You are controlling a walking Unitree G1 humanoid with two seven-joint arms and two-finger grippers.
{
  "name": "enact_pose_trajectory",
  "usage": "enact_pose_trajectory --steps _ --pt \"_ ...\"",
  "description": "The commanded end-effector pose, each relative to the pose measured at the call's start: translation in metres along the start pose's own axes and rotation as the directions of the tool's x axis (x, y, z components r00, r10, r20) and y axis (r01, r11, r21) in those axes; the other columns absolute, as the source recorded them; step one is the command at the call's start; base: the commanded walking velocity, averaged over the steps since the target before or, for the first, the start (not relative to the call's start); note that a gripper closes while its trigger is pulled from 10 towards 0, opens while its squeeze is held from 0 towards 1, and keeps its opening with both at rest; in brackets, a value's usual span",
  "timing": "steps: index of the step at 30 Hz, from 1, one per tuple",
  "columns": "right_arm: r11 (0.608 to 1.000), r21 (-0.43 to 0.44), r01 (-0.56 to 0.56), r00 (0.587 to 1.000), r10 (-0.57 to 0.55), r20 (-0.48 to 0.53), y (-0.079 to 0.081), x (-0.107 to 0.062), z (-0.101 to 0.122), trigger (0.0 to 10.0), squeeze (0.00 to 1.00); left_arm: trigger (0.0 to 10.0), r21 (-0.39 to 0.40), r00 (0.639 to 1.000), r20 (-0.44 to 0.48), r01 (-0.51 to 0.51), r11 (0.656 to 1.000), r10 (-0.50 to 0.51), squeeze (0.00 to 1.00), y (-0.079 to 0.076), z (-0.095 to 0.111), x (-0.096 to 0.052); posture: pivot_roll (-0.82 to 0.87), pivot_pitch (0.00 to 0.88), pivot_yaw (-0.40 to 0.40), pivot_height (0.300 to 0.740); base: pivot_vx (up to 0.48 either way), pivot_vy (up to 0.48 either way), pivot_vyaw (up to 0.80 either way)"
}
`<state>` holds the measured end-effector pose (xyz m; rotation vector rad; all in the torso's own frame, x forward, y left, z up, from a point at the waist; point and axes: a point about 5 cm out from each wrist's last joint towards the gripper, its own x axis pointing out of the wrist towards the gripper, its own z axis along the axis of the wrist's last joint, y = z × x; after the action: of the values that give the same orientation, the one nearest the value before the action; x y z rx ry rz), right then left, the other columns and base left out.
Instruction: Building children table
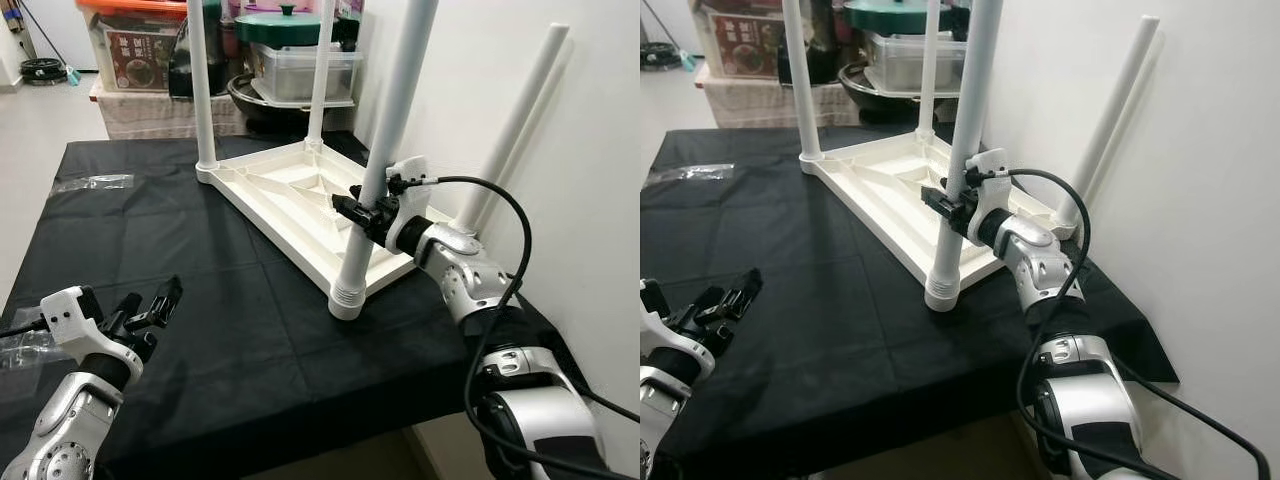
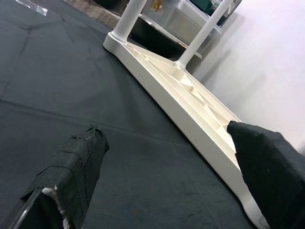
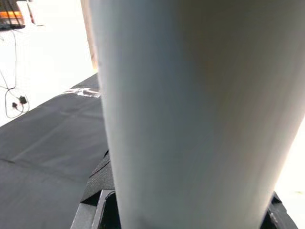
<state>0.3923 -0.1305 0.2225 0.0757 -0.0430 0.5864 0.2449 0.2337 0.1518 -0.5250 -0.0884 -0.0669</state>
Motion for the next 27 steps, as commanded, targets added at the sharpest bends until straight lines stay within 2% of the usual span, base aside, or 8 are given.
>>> enact_pose_trajectory --steps 1,9,16,17,21,22,26,27 --pt "0.970 -0.002 0.244 0.969 -0.244 -0.028 -0.016 -0.007 -0.011 0.0 0.00 10.0 0.003 1.000 -0.003 -0.001 1.000 0.001 0.00 0.002 -0.001 0.000 0.01 0.000 -0.108 0.740 0.000 0.000 0.00" --pt "0.666 -0.013 0.746 0.659 -0.741 -0.130 0.016 -0.020 -0.048 0.0 0.00 10.0 -0.002 1.000 -0.009 0.007 1.000 -0.007 0.00 -0.001 -0.003 0.002 0.00 0.000 -0.089 0.740 0.000 0.000 0.00" --pt "0.722 0.019 0.692 0.718 -0.686 -0.119 0.061 0.011 -0.033 0.0 0.00 10.0 0.003 1.000 -0.008 0.011 1.000 -0.011 0.00 0.000 0.000 0.005 0.01 0.000 -0.105 0.740 0.000 0.000 0.00" --pt "0.782 0.025 0.622 0.777 -0.614 -0.138 0.072 0.021 -0.029 10.0 0.00 10.0 0.004 1.000 -0.003 0.007 1.000 -0.007 0.00 0.001 0.001 0.004 0.01 0.000 -0.107 0.740 0.000 0.000 0.00" --pt "0.840 0.052 0.540 0.839 -0.533 -0.107 0.080 0.026 -0.020 10.0 0.00 10.0 0.000 1.000 -0.002 0.001 1.000 -0.001 0.00 0.001 -0.001 0.001 0.01 0.000 -0.110 0.740 0.000 0.000 0.00" --pt "0.831 0.060 0.554 0.832 -0.547 -0.093 0.075 0.021 -0.017 10.0 1.00 10.0 -0.003 1.000 -0.005 -0.002 1.000 0.002 0.00 0.001 -0.002 0.000 0.01 0.000 -0.110 0.740 0.000 0.000 0.00" --pt "0.839 0.062 0.541 0.840 -0.536 -0.088 0.053 0.011 -0.010 10.0 1.00 10.0 -0.007 1.000 -0.008 -0.007 1.000 0.007 0.00 0.003 -0.003 -0.002 0.01 0.000 -0.110 0.740 0.000 0.000 0.00" --pt "0.858 0.055 0.510 0.859 -0.506 -0.073 0.046 0.010 -0.007 10.0 0.00 10.0 -0.006 1.000 -0.008 -0.007 1.000 0.007 0.00 0.003 -0.003 -0.002 0.00 0.000 -0.106 0.740 0.000 0.000 0.00"
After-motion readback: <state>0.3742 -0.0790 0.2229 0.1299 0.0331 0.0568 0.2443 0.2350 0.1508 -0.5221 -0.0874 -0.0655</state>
